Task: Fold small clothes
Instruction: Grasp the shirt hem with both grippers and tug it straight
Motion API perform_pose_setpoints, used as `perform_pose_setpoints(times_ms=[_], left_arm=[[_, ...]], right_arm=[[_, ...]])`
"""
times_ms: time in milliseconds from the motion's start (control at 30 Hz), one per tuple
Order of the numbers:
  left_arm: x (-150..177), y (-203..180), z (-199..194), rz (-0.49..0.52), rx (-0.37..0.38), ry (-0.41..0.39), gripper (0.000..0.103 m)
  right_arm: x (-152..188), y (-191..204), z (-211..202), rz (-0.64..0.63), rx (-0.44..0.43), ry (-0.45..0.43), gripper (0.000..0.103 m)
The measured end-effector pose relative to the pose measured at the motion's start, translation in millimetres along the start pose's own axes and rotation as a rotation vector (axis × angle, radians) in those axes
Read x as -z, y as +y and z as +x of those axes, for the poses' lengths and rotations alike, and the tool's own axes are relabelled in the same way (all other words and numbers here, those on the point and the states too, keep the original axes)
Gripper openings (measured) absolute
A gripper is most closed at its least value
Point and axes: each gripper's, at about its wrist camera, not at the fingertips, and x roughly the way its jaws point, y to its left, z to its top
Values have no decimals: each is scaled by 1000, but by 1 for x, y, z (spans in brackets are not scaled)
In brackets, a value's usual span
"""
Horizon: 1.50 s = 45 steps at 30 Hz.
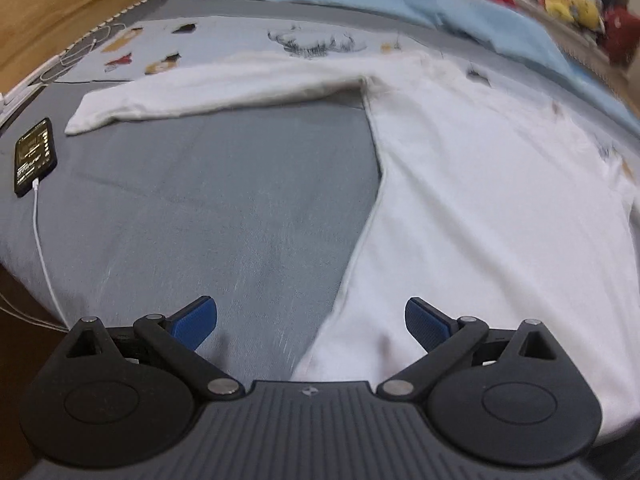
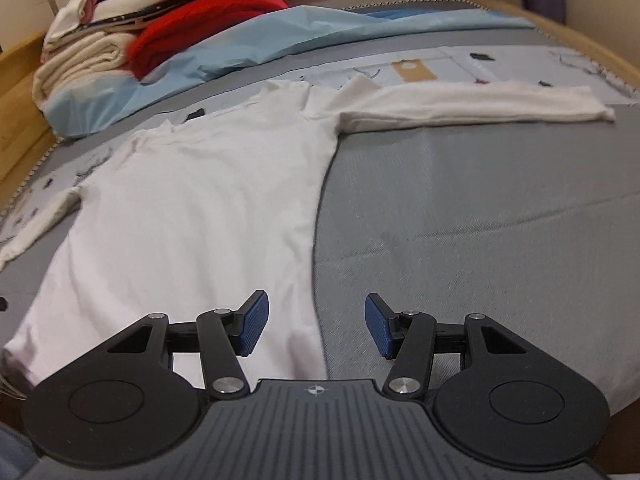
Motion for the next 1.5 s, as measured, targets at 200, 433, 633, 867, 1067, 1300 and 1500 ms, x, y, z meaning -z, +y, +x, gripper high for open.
perform_pose_setpoints(times_ms=[200, 433, 633, 867, 1067, 1300, 1500], left_arm=[[7, 8, 7, 74, -14, 12, 101], [6, 16, 31, 61, 33, 120, 99], [14, -14, 30, 236, 102, 126, 31], [23, 5, 10, 151, 214, 130, 13], [31, 28, 11, 118, 234, 163, 16], [26, 48, -17, 14, 147, 4, 88], [8, 38, -40, -89, 109, -145, 88]], right_arm=[[19, 1, -4, -59, 41, 15, 56], [25, -17, 11, 9, 14, 94, 59], [31, -4, 14, -83, -96, 126, 48], [35, 16, 10, -224, -147, 123, 8], [30, 9, 10, -193, -135, 153, 9], [33, 22, 7, -271, -74, 144, 59], [31, 62, -24, -372, -76, -70, 66]])
